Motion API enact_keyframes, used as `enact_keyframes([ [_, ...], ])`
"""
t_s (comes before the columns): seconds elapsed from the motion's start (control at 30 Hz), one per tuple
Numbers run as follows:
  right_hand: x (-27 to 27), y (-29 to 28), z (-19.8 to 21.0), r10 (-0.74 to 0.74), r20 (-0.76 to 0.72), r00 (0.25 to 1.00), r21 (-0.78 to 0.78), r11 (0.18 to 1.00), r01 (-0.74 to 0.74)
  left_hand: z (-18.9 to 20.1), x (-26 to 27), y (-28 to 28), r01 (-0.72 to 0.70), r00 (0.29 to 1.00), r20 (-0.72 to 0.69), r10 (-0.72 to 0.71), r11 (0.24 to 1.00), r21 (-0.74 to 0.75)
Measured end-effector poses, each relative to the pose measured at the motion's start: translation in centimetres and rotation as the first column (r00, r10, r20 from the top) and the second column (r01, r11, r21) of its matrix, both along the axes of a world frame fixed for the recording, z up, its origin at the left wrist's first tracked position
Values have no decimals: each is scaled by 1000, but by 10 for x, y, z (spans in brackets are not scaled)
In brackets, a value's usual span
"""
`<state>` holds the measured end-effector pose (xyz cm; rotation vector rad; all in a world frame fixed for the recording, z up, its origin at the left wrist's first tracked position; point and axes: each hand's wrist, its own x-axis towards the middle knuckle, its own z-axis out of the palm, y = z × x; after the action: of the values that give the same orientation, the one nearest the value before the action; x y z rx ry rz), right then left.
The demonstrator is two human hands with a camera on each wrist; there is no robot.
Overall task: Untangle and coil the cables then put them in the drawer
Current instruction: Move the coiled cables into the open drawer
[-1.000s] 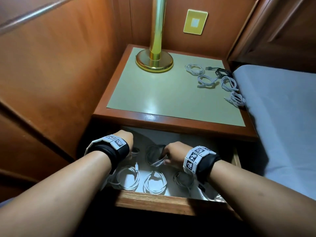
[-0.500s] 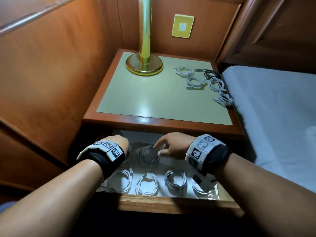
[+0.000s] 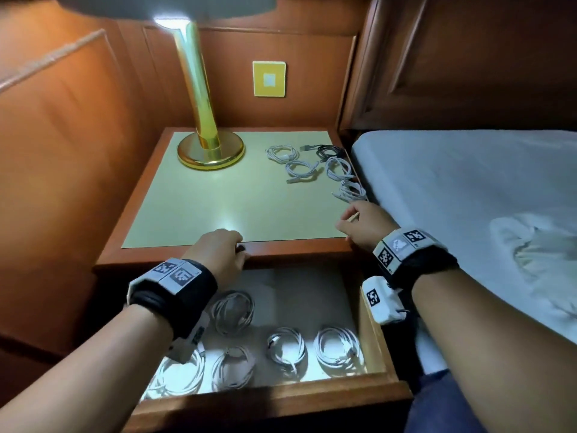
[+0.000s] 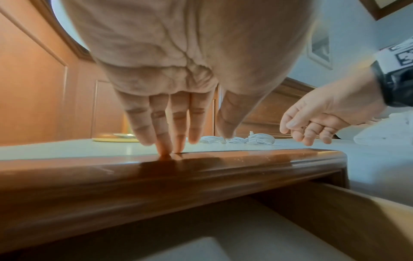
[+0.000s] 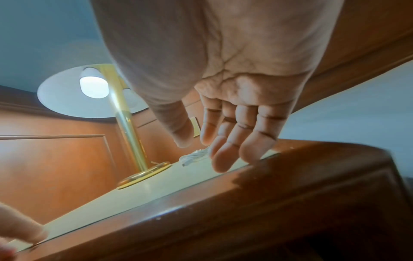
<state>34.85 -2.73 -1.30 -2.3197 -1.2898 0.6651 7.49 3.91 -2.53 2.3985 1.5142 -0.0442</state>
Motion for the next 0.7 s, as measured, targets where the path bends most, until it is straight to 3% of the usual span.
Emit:
enact_keyframes([
  [0.17, 21, 7, -15, -112, 6, 994, -7, 994, 112, 12, 62, 15, 94, 968, -229, -103, 994, -47],
  [0.47, 43, 27, -21, -117, -160, 980, -52, 993, 110, 13, 127, 57, -14, 1000, -24, 11, 993, -121],
  [0.7, 50, 38, -19, 9, -62, 998, -123, 992, -16, 11, 169, 93, 66, 996, -50, -70, 995, -70],
])
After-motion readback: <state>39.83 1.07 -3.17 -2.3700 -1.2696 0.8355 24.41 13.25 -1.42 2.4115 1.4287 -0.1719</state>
